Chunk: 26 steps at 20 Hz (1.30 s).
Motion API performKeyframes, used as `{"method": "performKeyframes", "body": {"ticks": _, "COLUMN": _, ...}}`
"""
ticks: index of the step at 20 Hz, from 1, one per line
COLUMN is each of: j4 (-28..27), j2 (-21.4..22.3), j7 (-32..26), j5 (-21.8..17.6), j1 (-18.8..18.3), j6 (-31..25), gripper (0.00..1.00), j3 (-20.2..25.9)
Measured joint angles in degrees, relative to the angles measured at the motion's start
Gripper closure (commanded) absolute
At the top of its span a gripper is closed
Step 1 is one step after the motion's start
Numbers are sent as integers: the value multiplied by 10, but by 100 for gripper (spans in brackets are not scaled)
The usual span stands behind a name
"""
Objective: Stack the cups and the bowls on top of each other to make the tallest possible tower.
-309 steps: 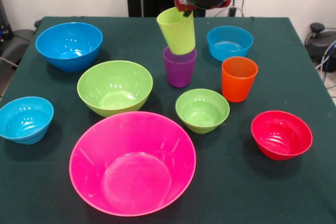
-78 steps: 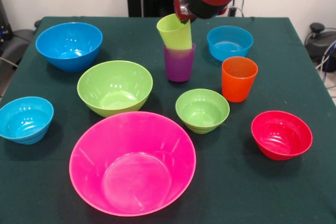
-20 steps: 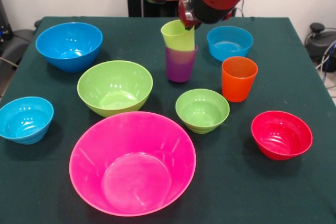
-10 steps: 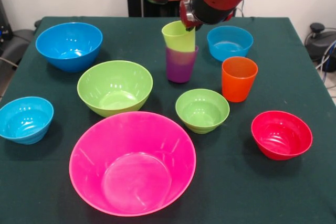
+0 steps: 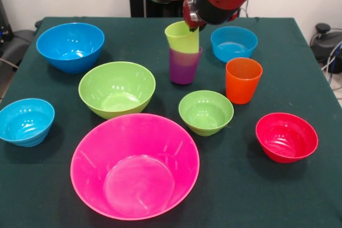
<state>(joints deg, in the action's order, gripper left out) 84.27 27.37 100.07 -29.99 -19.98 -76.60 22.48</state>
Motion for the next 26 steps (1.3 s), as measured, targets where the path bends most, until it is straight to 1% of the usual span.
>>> {"method": "performKeyframes", "body": {"ticks": 26, "j4": 0, "j2": 13, "j7": 0, "j5": 0, "j1": 7, "j6": 0, "gripper": 100, "j3": 0}}
